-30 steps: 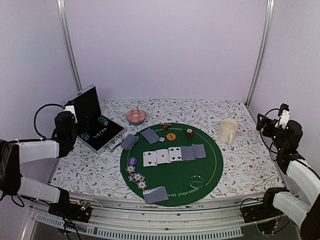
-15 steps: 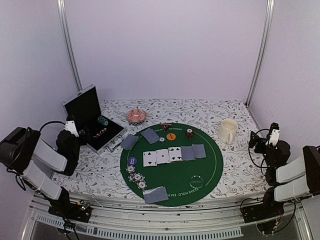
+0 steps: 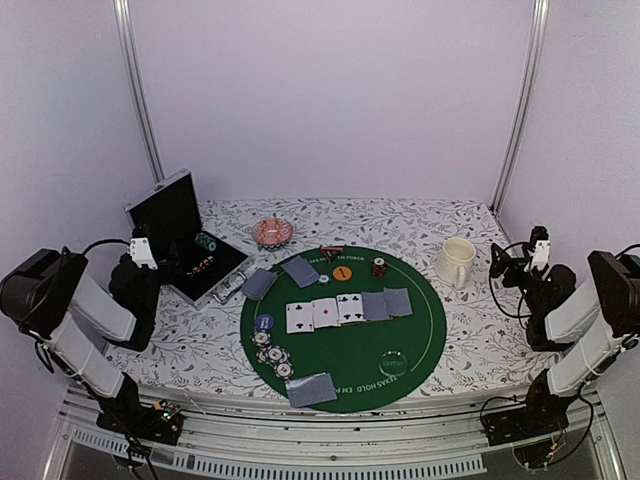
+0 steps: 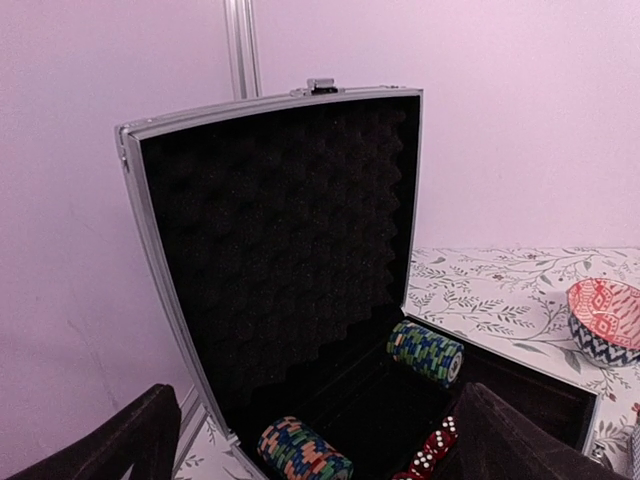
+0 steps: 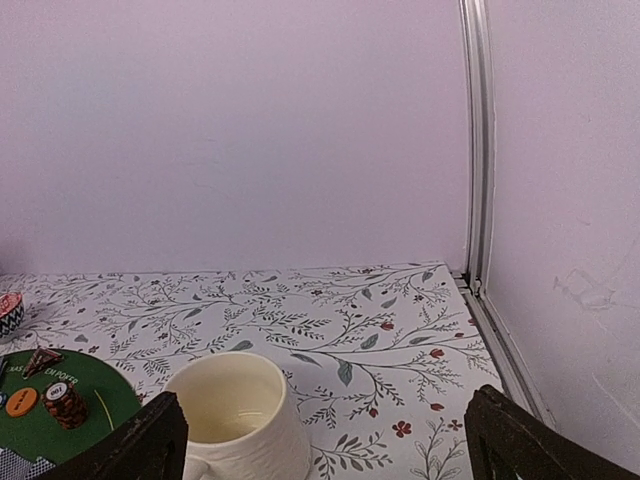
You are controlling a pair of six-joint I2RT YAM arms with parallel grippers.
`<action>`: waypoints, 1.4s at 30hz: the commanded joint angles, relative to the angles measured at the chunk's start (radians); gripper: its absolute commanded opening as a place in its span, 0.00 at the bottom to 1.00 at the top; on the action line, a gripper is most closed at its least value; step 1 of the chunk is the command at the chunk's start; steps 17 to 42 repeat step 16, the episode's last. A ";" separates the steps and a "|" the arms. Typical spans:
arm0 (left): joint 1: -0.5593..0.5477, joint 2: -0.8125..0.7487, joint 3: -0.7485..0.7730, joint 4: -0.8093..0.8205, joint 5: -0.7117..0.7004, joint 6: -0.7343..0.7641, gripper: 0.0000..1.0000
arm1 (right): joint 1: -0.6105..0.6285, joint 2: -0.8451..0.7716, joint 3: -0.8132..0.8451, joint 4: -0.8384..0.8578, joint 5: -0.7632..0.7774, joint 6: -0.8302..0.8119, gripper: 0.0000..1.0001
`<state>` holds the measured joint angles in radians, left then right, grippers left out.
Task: Distribute texas hold em gaming equipment
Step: Reset both arms
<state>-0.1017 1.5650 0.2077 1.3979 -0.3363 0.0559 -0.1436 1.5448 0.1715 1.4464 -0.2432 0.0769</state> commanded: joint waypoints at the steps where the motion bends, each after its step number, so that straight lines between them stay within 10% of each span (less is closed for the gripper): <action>1: 0.018 -0.002 0.014 -0.027 0.028 -0.009 0.98 | 0.009 -0.002 0.013 -0.034 -0.015 -0.026 0.99; 42: 0.019 -0.003 0.014 -0.030 0.031 -0.011 0.98 | 0.011 -0.002 0.008 -0.025 -0.027 -0.029 0.99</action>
